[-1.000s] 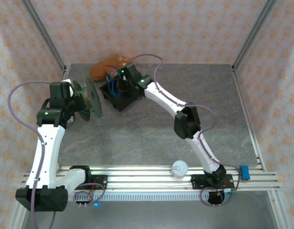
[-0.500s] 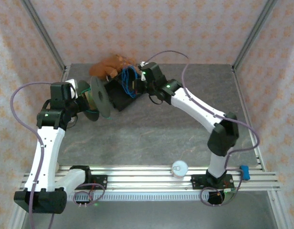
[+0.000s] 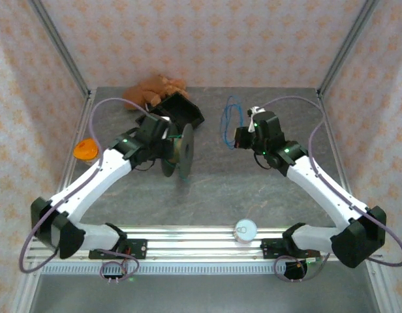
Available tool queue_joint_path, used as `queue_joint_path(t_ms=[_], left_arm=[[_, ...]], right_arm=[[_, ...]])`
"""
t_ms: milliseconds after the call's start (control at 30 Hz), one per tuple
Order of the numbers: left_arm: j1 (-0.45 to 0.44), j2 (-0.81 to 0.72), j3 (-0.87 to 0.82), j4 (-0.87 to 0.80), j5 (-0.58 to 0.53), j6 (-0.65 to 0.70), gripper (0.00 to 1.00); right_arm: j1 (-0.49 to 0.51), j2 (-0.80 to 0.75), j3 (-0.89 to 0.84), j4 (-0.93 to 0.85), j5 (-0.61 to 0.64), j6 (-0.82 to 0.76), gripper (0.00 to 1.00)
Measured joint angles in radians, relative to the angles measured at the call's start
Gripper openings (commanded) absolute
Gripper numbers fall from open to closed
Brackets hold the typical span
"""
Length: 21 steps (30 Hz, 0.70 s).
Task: Wrap the cables
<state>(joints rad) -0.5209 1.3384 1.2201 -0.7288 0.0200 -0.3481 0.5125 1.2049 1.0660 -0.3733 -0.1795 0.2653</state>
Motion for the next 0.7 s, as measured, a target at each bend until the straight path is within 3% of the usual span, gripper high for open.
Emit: queue_joint_path(t_ms=[100, 433, 633, 700], left_arm=[[-0.036, 0.085, 0.042, 0.008, -0.023, -0.007, 0.00], [-0.036, 0.309, 0.194, 0.037, -0.112, -0.032, 0.01], [-0.035, 0.401, 0.261, 0.040, -0.146, -0.050, 0.32], [-0.029, 0.407, 0.267, 0.048, -0.149, -0.068, 0.36]], right_arm=[[-0.013, -0.022, -0.047, 0.004, -0.004, 0.004, 0.00], [-0.029, -0.045, -0.083, 0.011, -0.027, 0.007, 0.00], [-0.031, -0.045, -0.083, 0.016, -0.034, 0.007, 0.00], [-0.031, -0.045, -0.083, 0.016, -0.039, 0.007, 0.00]])
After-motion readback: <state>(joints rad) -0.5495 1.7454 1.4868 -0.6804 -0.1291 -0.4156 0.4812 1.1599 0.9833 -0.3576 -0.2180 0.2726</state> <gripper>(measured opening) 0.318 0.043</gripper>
